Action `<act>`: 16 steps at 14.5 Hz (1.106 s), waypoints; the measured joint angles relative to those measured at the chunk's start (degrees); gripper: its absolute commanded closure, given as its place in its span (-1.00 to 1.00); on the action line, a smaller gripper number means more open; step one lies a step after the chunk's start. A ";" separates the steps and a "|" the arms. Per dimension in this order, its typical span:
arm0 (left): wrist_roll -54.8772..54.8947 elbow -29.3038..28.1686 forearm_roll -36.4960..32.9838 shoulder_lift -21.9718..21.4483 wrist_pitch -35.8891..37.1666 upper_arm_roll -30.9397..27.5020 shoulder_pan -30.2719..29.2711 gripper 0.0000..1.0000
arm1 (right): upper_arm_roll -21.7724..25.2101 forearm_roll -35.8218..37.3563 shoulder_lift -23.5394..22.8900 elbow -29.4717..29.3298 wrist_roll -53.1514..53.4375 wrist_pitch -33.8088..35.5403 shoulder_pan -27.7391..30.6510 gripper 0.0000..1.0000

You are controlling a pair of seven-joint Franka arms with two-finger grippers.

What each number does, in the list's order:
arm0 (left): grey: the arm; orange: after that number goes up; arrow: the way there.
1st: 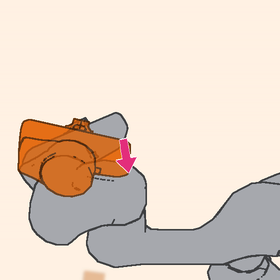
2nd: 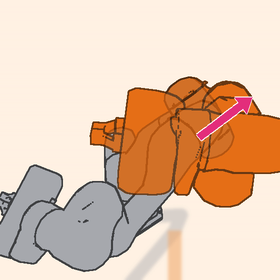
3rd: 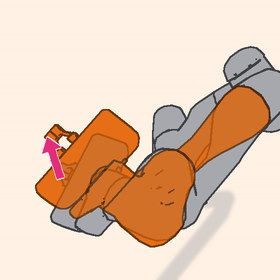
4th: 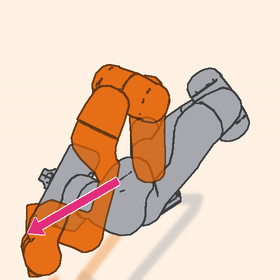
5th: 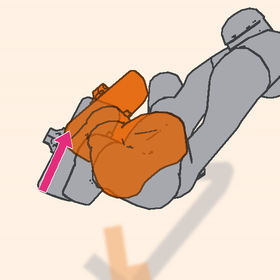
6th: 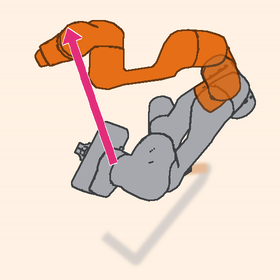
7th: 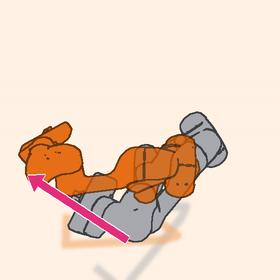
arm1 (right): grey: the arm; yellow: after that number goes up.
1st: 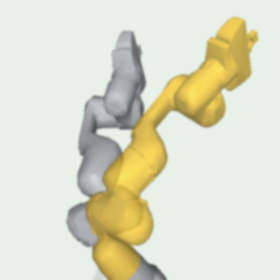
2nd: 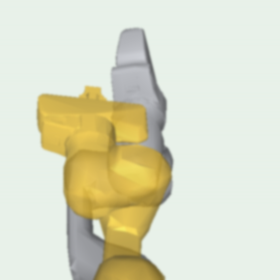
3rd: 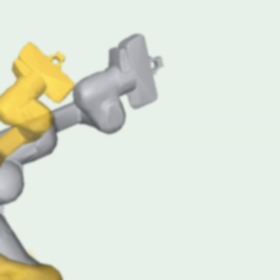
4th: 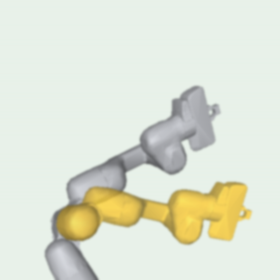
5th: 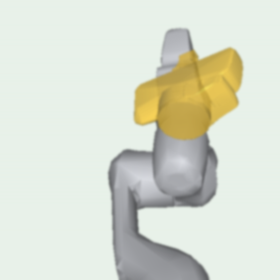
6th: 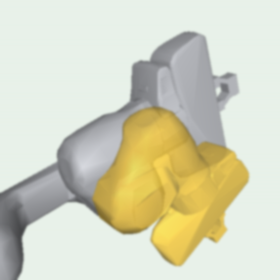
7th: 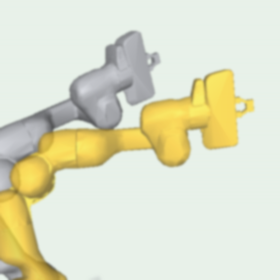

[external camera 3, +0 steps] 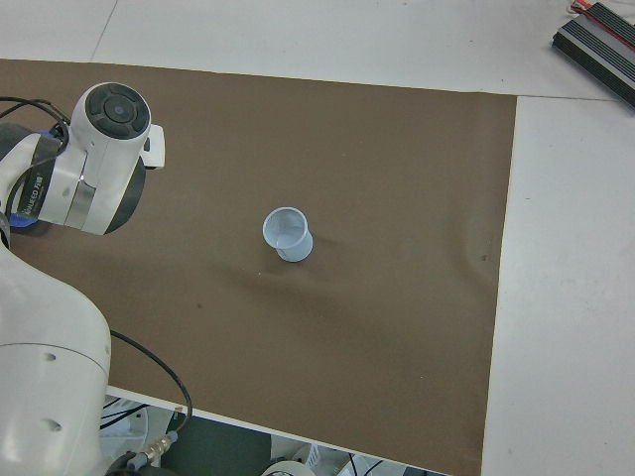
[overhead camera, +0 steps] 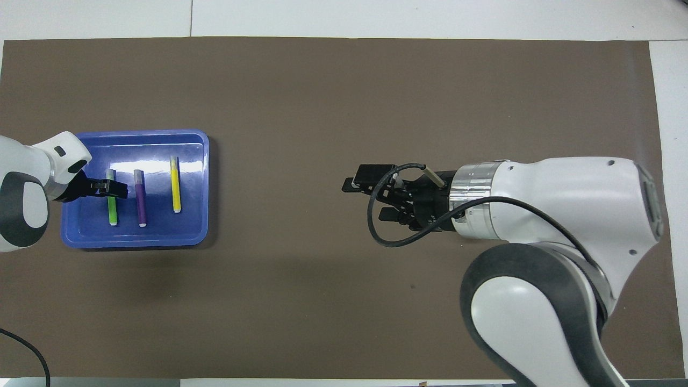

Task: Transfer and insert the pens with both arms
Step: 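Lower the left gripper onto the green pen while the right gripper advances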

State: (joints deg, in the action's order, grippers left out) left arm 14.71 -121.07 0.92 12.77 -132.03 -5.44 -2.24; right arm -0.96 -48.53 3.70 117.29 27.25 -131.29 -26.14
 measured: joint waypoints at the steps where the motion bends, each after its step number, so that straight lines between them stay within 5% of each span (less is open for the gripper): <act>1: 0.03 0.00 0.00 0.40 -0.08 0.01 -0.29 -1.00 | 0.09 -0.02 -0.23 0.00 0.01 -0.04 0.02 -1.00; 5: 0.03 0.01 0.03 0.92 -0.18 0.01 -1.09 -0.87 | 0.02 -0.08 -0.40 -0.10 0.18 0.32 -0.32 -1.00; 16: 0.01 0.52 0.30 1.26 -0.53 0.51 -1.07 0.53 | 0.07 -0.22 -0.40 -0.13 0.45 0.32 -0.98 -1.00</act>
State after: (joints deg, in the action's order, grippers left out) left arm 14.72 -120.55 1.22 14.03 -132.56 -4.92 -3.31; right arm -0.89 -48.75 3.30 117.17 27.70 -130.97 -27.12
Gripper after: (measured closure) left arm 0.626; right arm 0.000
